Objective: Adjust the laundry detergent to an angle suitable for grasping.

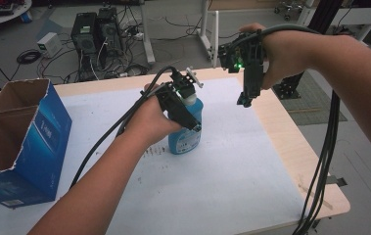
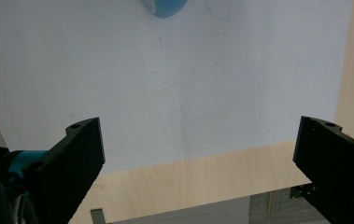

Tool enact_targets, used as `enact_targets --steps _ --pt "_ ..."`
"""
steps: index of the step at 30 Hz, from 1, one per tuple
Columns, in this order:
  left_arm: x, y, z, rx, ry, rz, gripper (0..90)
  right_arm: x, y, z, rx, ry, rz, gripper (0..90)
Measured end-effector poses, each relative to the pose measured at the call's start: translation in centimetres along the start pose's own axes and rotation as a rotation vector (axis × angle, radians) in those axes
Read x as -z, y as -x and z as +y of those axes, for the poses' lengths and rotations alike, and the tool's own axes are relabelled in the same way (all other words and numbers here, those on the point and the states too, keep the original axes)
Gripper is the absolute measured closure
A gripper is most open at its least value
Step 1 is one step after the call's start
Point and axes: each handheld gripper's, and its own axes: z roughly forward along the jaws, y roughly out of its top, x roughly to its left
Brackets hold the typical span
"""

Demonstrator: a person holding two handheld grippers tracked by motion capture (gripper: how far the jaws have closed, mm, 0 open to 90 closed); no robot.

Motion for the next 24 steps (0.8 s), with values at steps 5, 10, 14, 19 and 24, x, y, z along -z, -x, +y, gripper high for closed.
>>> enact_targets --steps 5,10,14,19,24 --pt "0.02 0.05 0.03 -0.006 0.0 -0.001 20.1 -0.05 0.06 -0.02 -0.002 -0.006 0.001 1.1" --pt "-0.04 -0.08 -0.02 -0.003 -0.005 -0.018 24.8 -0.12 0.13 -0.01 -0.006 -0.01 0.002 1.1" --pt "-0.04 -0.19 -0.04 -0.009 -0.01 -0.021 26.3 -0.23 0.18 0.04 -0.004 -0.01 0.003 1.1" --pt "-0.19 -0.31 -0.13 -0.01 -0.027 -0.034 30.8 -0.29 0.26 0.16 -0.001 -0.009 0.005 1.1" --pt "-0.27 -0.52 -0.22 -0.014 -0.03 -0.066 41.4 -0.45 0.31 0.27 0.002 -0.011 0.006 1.1"
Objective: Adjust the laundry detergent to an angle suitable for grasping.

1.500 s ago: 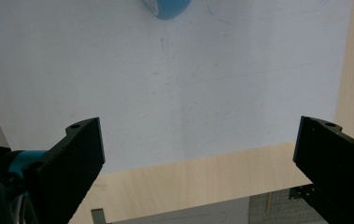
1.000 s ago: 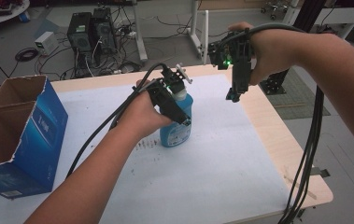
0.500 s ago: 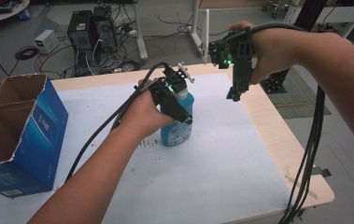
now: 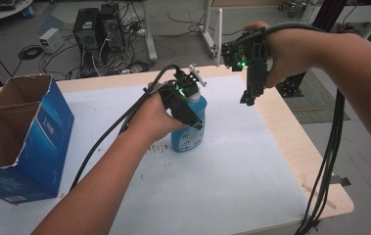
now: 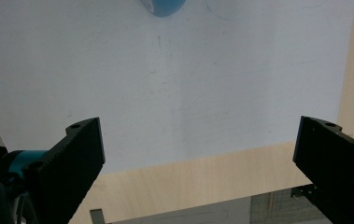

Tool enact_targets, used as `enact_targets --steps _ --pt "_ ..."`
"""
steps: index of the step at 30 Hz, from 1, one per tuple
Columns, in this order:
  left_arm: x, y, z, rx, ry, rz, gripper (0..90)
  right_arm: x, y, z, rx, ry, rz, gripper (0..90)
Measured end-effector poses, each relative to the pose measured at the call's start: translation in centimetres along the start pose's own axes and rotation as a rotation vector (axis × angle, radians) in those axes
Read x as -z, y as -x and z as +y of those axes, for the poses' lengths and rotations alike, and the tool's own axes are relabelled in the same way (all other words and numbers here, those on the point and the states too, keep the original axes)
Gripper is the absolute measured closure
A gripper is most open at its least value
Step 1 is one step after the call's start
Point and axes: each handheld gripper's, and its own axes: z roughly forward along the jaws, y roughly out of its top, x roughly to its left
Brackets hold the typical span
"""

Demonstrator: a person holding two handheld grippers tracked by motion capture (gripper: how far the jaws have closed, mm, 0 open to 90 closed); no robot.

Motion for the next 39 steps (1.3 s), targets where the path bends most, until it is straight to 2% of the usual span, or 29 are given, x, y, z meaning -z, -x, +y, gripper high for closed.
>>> enact_targets --steps 12,18,20,21,26,27,31,35,39 --pt "0.1 0.5 0.1 0.009 0.009 0.03 43.6 -0.1 -0.2 -0.1 -0.007 -0.006 0.006 1.1" --pt "1.1 1.0 0.0 -0.022 0.013 0.031 43.7 0.1 -0.5 -0.1 -0.007 -0.002 -0.002 1.1" --pt "1.3 1.1 -0.1 -0.02 0.023 0.03 43.8 0.2 -0.5 -0.1 -0.002 -0.001 -0.001 1.1" --pt "2.1 1.4 -0.5 -0.024 0.043 0.021 43.8 0.2 -0.6 0.0 -0.004 0.003 -0.005 1.1" --pt "3.0 1.8 -0.9 -0.037 0.037 0.008 43.8 0.3 -0.7 0.3 0.001 0.009 -0.009 1.1" --pt "3.9 2.1 -1.2 -0.051 0.027 0.01 43.8 0.4 -0.8 0.5 0.004 0.01 -0.011 1.1" --pt "5.2 2.8 -1.9 -0.084 0.016 0.006 43.8 0.4 -1.1 1.1 0.016 0.009 -0.012 1.1" --pt "6.8 3.6 -3.1 -0.095 0.037 -0.013 43.8 0.3 -1.4 1.7 0.02 0.013 -0.013 1.1" --pt "8.2 4.0 -3.9 -0.132 0.028 -0.037 43.8 0.1 -1.7 2.4 0.026 0.02 -0.009 1.1"
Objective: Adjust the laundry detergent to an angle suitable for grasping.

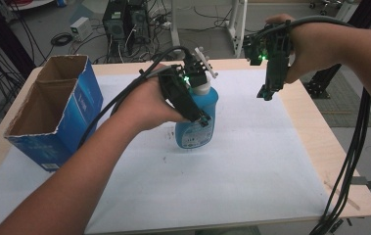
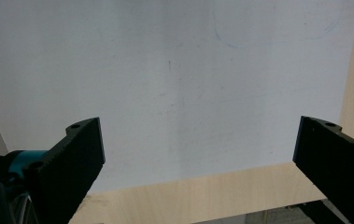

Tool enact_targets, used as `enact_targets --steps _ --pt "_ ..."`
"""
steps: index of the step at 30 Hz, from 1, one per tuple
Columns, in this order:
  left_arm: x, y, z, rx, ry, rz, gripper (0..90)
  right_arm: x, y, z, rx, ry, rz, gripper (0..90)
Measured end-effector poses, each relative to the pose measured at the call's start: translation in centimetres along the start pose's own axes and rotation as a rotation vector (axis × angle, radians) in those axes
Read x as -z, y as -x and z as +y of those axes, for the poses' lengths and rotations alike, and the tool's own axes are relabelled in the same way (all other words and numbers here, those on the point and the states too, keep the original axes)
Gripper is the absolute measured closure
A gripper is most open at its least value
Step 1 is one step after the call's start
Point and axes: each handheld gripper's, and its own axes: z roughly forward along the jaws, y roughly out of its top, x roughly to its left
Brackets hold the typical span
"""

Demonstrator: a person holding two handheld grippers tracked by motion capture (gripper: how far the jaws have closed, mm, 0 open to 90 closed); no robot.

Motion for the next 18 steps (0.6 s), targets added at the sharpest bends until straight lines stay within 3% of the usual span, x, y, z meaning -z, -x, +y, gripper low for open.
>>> enact_targets --steps 12,18 --pt "2.4 0.9 -2.5 -0.12 0.009 -0.076 43.8 -0.8 -0.7 1.6 0.031 0.002 0.005 1.1" --pt "2.5 0.9 -4.3 -0.143 0.001 -0.127 43.8 -0.5 -1.0 1.8 0.029 0.009 0.001 1.1"
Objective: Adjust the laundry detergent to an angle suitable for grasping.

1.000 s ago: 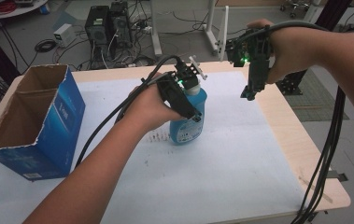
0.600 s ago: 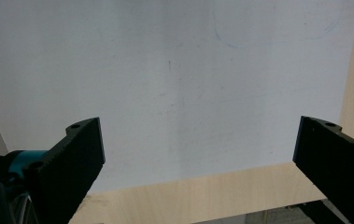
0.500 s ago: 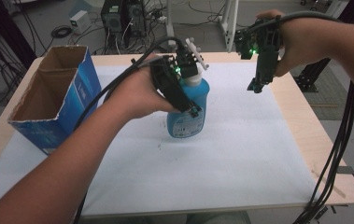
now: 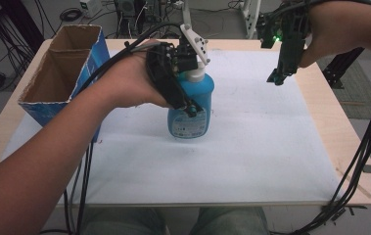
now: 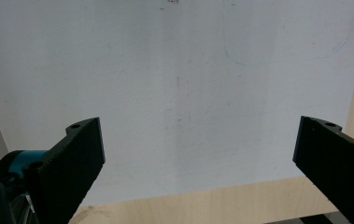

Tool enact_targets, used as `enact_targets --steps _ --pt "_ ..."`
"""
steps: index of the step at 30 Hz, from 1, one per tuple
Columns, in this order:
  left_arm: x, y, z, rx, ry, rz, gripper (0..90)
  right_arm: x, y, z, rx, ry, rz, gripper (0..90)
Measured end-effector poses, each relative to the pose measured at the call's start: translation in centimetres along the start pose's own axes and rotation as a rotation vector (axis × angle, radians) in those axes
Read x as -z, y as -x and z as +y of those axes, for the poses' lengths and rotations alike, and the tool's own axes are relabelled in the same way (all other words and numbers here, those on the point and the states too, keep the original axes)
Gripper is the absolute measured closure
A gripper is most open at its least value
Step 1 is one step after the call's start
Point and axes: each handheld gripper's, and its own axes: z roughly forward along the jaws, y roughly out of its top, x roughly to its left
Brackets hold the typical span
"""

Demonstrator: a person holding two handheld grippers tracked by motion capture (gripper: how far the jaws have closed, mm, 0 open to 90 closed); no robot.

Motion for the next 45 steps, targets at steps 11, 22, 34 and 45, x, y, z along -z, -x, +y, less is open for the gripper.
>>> enact_targets --steps 11,22,34,45 --pt "-0.9 0.4 -2.2 -0.131 0.001 -0.096 43.8 -0.4 -0.1 -0.1 -0.003 -0.007 0.006 1.1" --pt "-1.4 1.1 -3.6 -0.238 0.01 -0.198 43.8 -0.8 -0.2 -0.4 -0.012 -0.012 0.012 1.1" --pt "-1.9 1.5 -5.1 -0.287 -0.011 -0.191 43.8 -0.6 -0.6 -0.6 -0.019 -0.007 0.006 1.1" --pt "-2.1 1.3 -5.6 -0.297 0.01 -0.197 43.4 -0.9 -0.8 -0.5 -0.026 -0.01 0.01 1.1"
